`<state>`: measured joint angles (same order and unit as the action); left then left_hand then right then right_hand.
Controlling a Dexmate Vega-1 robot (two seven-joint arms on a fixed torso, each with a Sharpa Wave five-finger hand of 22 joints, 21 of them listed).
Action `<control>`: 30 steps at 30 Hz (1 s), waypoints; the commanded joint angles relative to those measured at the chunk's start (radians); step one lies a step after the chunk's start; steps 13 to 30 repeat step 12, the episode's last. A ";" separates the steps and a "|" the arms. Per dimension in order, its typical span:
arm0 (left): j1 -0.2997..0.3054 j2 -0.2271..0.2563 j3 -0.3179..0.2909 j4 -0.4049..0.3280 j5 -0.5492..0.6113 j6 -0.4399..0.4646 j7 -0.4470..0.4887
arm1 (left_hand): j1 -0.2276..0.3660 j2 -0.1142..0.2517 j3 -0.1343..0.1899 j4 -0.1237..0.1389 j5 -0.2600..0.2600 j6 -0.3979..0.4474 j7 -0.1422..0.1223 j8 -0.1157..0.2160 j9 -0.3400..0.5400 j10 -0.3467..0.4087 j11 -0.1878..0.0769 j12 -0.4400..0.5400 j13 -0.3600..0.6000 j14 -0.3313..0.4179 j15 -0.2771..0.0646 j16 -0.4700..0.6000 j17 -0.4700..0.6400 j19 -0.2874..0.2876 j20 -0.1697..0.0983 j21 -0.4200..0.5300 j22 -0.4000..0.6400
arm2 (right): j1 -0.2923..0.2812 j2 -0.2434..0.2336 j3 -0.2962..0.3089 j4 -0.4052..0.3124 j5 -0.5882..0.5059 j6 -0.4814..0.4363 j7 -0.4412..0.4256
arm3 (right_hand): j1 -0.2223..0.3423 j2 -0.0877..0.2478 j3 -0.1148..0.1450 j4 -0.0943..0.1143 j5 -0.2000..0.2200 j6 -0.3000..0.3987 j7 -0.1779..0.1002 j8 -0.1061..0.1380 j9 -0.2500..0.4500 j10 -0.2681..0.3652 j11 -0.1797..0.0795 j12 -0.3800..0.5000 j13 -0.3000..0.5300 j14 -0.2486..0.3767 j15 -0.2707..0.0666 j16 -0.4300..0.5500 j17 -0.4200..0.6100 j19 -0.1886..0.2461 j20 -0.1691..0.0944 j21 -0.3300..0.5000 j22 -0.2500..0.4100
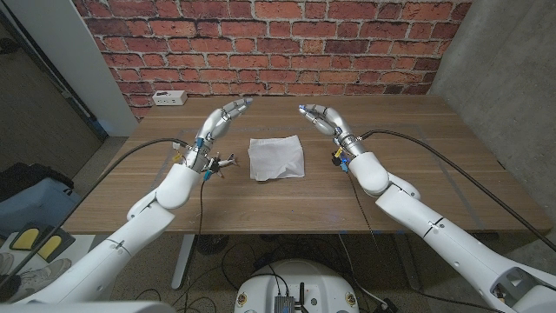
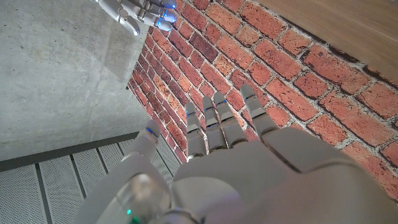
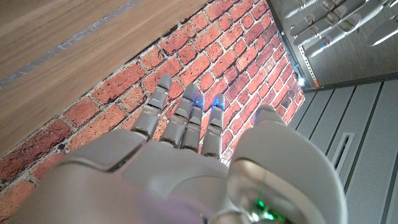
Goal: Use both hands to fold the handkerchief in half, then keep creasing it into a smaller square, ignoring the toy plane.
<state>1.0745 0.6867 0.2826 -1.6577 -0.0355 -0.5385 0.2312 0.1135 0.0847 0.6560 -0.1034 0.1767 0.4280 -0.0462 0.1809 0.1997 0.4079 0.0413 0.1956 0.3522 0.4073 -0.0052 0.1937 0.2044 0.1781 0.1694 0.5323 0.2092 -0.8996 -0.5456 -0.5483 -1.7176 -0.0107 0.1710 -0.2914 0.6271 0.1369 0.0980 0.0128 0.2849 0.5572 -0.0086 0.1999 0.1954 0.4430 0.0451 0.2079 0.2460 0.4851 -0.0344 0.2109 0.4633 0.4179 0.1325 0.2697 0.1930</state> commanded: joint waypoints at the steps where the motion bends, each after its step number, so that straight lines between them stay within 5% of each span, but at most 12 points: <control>1: 0.021 0.043 -0.023 0.039 -0.133 -0.042 -0.090 | -0.007 0.000 0.004 -0.006 -0.001 -0.008 0.003 0.004 0.002 -0.010 0.003 -0.001 -0.001 -0.004 0.000 -0.001 0.001 -0.005 -0.005 -0.001 0.001 | -0.069 0.048 0.055 0.021 0.082 0.117 -0.076 | 0.009 0.003 0.012 0.000 -0.005 0.012 0.003 0.007 -0.001 0.010 0.000 0.004 0.002 0.001 -0.003 0.000 0.001 0.002 0.006 -0.001 0.004; 7: 0.053 0.067 -0.042 0.024 -0.159 -0.014 -0.102 | -0.008 0.000 0.004 -0.005 -0.001 -0.013 0.001 0.003 0.001 -0.016 0.002 -0.002 -0.003 -0.007 0.000 -0.001 0.000 -0.006 -0.005 -0.001 0.001 | -0.090 0.067 0.092 0.045 0.080 0.157 -0.134 | 0.010 0.002 0.015 -0.004 -0.010 0.020 0.010 0.010 -0.001 0.014 0.001 0.005 0.000 0.005 -0.001 0.002 -0.002 -0.001 0.002 -0.003 0.004; 12: 0.053 0.081 -0.031 0.025 -0.184 0.012 -0.138 | -0.009 0.001 0.005 -0.004 0.000 -0.021 0.001 0.002 0.000 -0.023 0.003 -0.003 -0.006 -0.011 0.002 -0.001 -0.002 -0.009 -0.005 -0.003 0.001 | -0.121 0.075 0.115 0.029 0.013 0.182 -0.219 | 0.002 0.001 0.018 -0.005 -0.025 0.034 0.016 0.013 -0.001 0.022 0.006 0.006 -0.002 -0.009 0.007 -0.002 -0.007 -0.051 0.009 -0.024 0.003; 30: 0.053 0.081 -0.031 0.025 -0.184 0.012 -0.138 | -0.009 0.001 0.005 -0.004 0.000 -0.021 0.001 0.002 0.000 -0.023 0.003 -0.003 -0.006 -0.011 0.002 -0.001 -0.002 -0.009 -0.005 -0.003 0.001 | -0.121 0.075 0.115 0.029 0.013 0.182 -0.219 | 0.002 0.001 0.018 -0.005 -0.025 0.034 0.016 0.013 -0.001 0.022 0.006 0.006 -0.002 -0.009 0.007 -0.002 -0.007 -0.051 0.009 -0.024 0.003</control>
